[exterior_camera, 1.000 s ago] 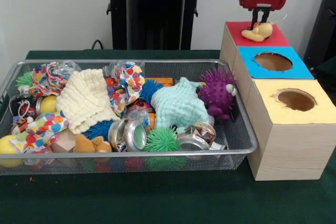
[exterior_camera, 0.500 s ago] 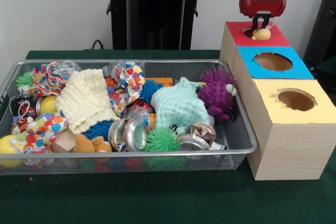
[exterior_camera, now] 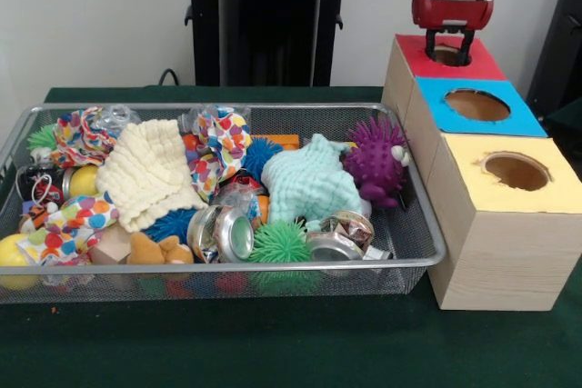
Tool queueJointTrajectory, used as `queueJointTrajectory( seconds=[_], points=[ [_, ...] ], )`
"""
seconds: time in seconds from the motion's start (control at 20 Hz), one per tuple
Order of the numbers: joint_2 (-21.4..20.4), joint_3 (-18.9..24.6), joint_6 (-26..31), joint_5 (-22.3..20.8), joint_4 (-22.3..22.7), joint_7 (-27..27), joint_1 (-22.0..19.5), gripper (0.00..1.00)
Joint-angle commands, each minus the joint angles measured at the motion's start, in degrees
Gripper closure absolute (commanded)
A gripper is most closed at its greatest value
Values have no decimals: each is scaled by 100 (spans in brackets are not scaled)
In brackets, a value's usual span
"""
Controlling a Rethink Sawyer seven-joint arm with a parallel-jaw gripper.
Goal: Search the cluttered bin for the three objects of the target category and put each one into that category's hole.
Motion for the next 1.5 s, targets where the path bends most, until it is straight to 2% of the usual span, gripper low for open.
queueJointTrajectory(
  seconds=[0.05, 0.4, 0.45, 0.75, 1.0, 1.15, 1.25, 1.4, 1.5],
  points=[
    [104, 364, 422, 257, 225, 1258, 158, 0],
    [-169, 499, 792, 215, 332, 1168, 24, 0],
    [-465, 515, 990, 168, 451, 1111, -64, 0],
    [-1402, 823, 1693, 9, 911, 799, -583, 0],
    [-1688, 1107, 1669, -204, 1258, 497, -1098, 0],
    [-1758, 1144, 1636, -492, 1337, 166, -1457, 0],
    [-1753, 1221, 1581, -800, 1379, -110, -1867, 0],
    [-1462, 1299, 1383, -1424, 1211, -476, -2480, 0],
    [-1123, 1351, 1215, -1821, 975, -561, -2807, 0]
  ],
)
